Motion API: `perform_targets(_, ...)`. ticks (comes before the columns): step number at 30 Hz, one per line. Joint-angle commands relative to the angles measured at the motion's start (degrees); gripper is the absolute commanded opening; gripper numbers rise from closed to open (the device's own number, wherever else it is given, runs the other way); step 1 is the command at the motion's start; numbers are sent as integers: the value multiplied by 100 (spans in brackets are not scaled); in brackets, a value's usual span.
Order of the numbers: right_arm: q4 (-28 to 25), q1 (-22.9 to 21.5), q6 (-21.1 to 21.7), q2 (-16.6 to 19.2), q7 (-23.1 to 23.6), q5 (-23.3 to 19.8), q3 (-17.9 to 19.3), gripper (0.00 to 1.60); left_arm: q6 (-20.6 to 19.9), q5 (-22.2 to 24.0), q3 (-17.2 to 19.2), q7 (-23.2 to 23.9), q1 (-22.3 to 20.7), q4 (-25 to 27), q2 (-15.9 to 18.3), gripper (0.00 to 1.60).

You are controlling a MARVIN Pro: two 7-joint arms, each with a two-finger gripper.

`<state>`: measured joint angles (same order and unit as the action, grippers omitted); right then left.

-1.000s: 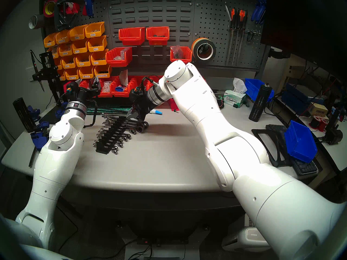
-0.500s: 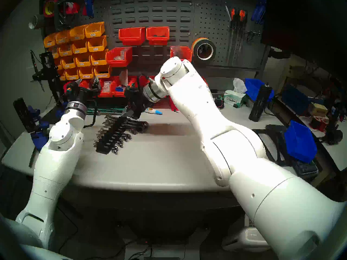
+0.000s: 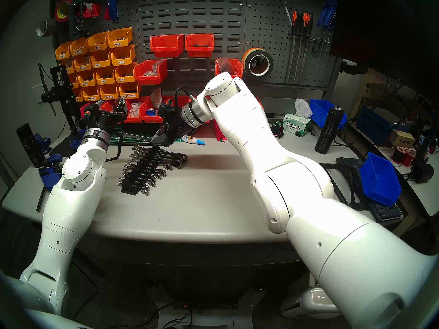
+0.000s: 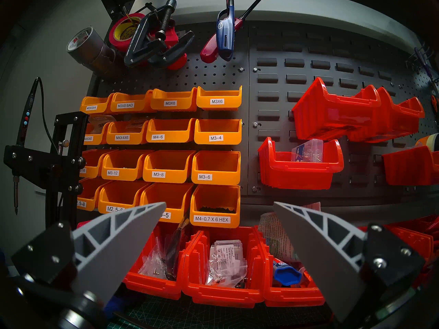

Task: Put the wrenches on the table into the correct slot in the case

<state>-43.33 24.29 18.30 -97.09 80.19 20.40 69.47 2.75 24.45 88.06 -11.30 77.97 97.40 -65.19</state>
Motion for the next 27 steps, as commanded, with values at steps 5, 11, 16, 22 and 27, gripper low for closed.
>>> perform_targets(5, -162, -371, 406, -202, 132, -83, 87, 0, 65, -1, 46, 2, -182, 159, 8, 160)
perform_targets(11, -366, -148, 728, -190, 252, -49, 49, 0, 67, -1, 46, 1, -183, 161, 7, 160)
perform_targets(16, -546, -26, 956, -168, 190, -10, -32, 0, 68, -1, 47, 1, -183, 161, 7, 160)
perform_targets(22, -659, 33, 1139, -156, 65, -14, -108, 0, 67, -1, 47, 1, -183, 161, 7, 160)
perform_targets(27, -709, 19, 1293, -159, 4, -75, -169, 0, 67, -1, 46, 2, -183, 160, 7, 160)
